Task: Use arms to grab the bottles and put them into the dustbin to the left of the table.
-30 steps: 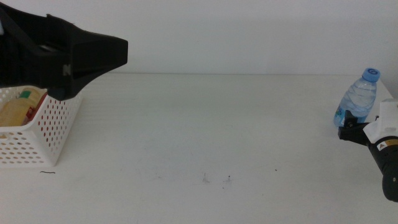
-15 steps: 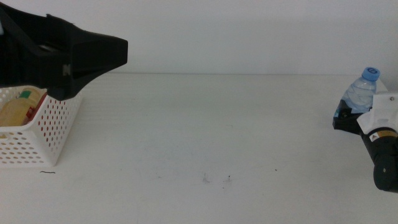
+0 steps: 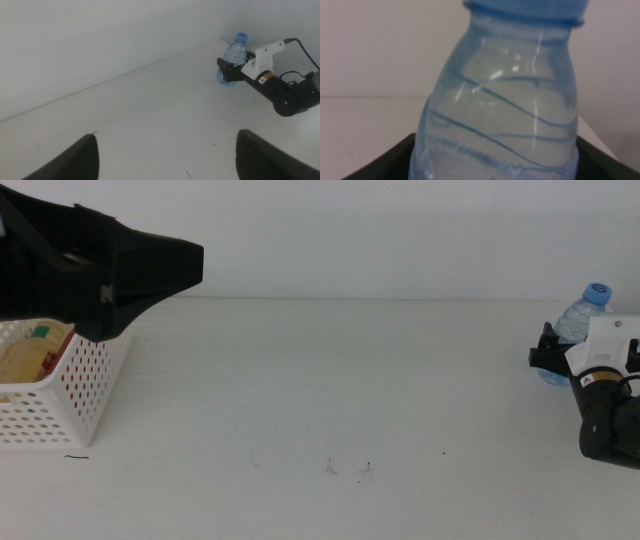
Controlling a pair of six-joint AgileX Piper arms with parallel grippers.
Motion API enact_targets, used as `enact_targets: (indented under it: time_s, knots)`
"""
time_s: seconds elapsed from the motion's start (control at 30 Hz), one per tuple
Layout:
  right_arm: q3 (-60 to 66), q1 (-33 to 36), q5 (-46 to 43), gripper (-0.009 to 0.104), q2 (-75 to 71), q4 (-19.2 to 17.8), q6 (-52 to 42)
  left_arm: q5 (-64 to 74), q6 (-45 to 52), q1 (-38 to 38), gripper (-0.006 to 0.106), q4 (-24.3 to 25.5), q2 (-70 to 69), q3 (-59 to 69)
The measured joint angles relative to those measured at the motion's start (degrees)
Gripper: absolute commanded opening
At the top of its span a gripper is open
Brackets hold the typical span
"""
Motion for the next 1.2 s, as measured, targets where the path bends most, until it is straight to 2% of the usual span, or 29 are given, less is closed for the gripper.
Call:
enact_targets:
  time_s: [0.07, 0.13, 0.27, 0.33, 0.43, 0.6, 0.7, 0.8, 0.93, 1.2]
  knots:
    - [-0.8, 0.0, 0.0, 0.083, 0.2, 0.3, -0.1, 0.0, 0.0, 0.0, 0.094, 0.0, 0.0, 0.0]
    - [-1.3, 0.0, 0.0, 0.065, 0.4, 0.5, -0.1, 0.0, 0.0, 0.0, 0.094, 0.1, 0.0, 0.0]
    - [-1.7, 0.0, 0.3, -0.003, 0.6, 0.8, -0.2, 0.0, 0.0, 0.0, 0.094, 0.1, 0.0, 0.0]
    - [-1.7, -0.1, 0.5, -0.001, 0.7, -0.3, -0.2, 0.0, 0.0, 0.0, 0.094, 0.1, 0.0, 0.0]
    - [-1.9, -0.2, 0.7, -0.002, 0.7, -5.8, 0.9, 0.0, 0.0, 0.0, 0.094, 0.1, 0.0, 0.0]
    - [-4.7, 4.7, 3.6, -0.003, 0.7, -19.8, 7.3, 0.0, 0.0, 0.0, 0.094, 0.1, 0.0, 0.0]
    - [-8.8, 9.2, 7.4, -0.003, 0.7, -27.0, 14.8, 0.0, 0.0, 0.0, 0.094, 0.1, 0.0, 0.0]
    - [-14.8, 13.5, 12.2, -0.003, 1.0, -33.4, 18.6, 0.0, 0.0, 0.0, 0.094, 0.1, 0.0, 0.0]
    - [-23.7, 19.3, 16.7, -0.003, 3.1, -37.6, 20.4, 0.0, 0.0, 0.0, 0.094, 0.1, 0.0, 0.0]
    - [-35.0, 26.9, 21.2, -0.003, 11.5, -39.0, 20.9, 0.0, 0.0, 0.0, 0.094, 0.1, 0.0, 0.0]
